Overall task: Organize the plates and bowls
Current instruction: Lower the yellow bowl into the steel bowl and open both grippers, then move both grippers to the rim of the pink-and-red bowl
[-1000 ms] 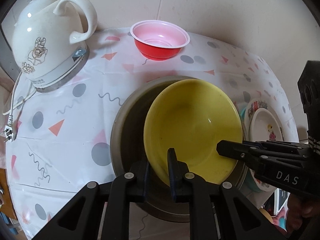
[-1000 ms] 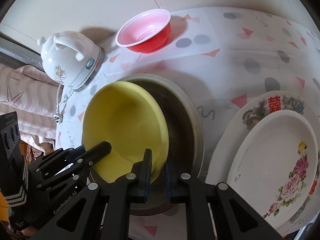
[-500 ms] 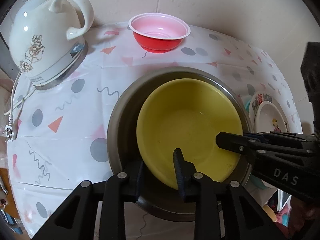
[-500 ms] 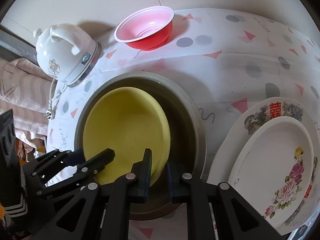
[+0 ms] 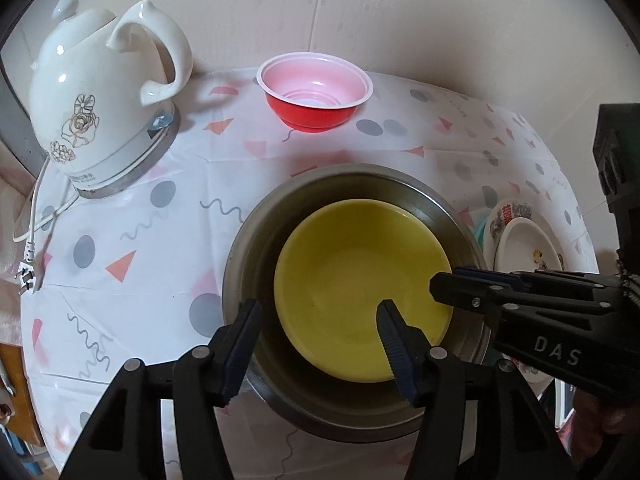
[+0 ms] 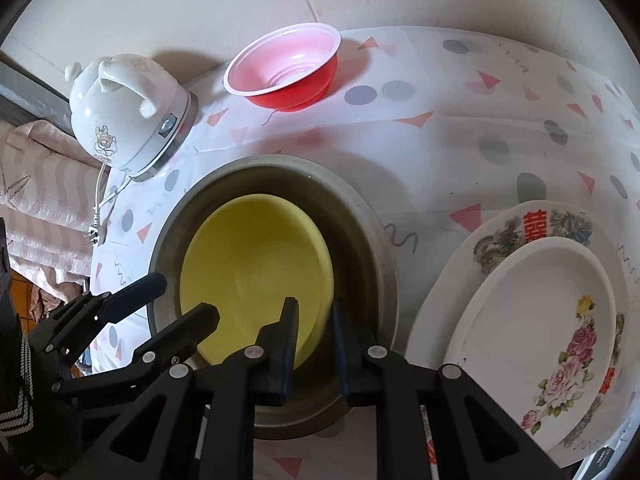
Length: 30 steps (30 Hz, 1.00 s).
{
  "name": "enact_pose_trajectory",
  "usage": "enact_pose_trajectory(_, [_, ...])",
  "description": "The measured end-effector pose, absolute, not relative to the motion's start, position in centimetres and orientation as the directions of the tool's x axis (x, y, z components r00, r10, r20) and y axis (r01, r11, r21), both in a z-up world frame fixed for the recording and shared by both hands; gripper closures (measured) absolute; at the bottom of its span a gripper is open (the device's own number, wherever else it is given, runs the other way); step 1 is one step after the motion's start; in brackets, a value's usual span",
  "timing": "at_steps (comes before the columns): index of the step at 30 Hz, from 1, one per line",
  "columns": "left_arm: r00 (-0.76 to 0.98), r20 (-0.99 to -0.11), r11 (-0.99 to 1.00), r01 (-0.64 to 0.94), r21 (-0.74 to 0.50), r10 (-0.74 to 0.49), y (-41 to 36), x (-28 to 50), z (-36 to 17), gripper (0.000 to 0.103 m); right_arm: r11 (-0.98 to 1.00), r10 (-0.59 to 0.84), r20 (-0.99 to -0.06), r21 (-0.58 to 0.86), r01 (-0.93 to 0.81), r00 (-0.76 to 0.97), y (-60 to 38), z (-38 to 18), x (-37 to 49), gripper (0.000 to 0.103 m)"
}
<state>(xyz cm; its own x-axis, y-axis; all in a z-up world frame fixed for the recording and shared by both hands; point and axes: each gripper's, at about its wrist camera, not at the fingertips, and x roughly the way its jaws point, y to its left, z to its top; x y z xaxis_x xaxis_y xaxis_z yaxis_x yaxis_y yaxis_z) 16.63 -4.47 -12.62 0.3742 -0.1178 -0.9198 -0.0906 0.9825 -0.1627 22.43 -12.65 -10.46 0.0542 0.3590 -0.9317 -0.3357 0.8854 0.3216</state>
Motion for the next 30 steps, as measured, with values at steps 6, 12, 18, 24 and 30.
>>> enact_pose_trajectory(6, [0.401,-0.905,0.974,-0.107,-0.201,-0.143,-4.1,16.4,-12.1,0.041,0.88,0.374,-0.923,0.322,-0.349,0.09,-13.3,-8.9,22.4,0.086])
enact_pose_trajectory(12, [0.454,-0.88,0.957,-0.164,-0.24,-0.143,-2.6,16.6,-10.8,0.035,0.869,0.441,-0.88,0.369,-0.328,0.178,-14.6,-7.0,23.7,0.081])
enact_pose_trajectory(18, [0.46,-0.88,0.949,-0.213,-0.233,-0.113,-1.5,17.6,-10.3,0.03,0.874,0.447,-0.861,0.362,-0.324,0.243,-14.7,-6.6,27.7,0.078])
enact_pose_trajectory(24, [0.477,-0.877,0.944,-0.259,-0.205,-0.059,-0.5,19.6,-9.1,0.029,0.856,0.483,-0.839,0.391,-0.339,0.251,-13.4,-7.0,31.8,0.077])
enact_pose_trajectory(30, [0.469,-0.883,0.942,-0.287,-0.175,-0.021,-0.1,21.2,-8.9,0.025,0.855,0.487,-0.844,0.408,-0.321,0.225,-11.6,-8.9,35.6,0.077])
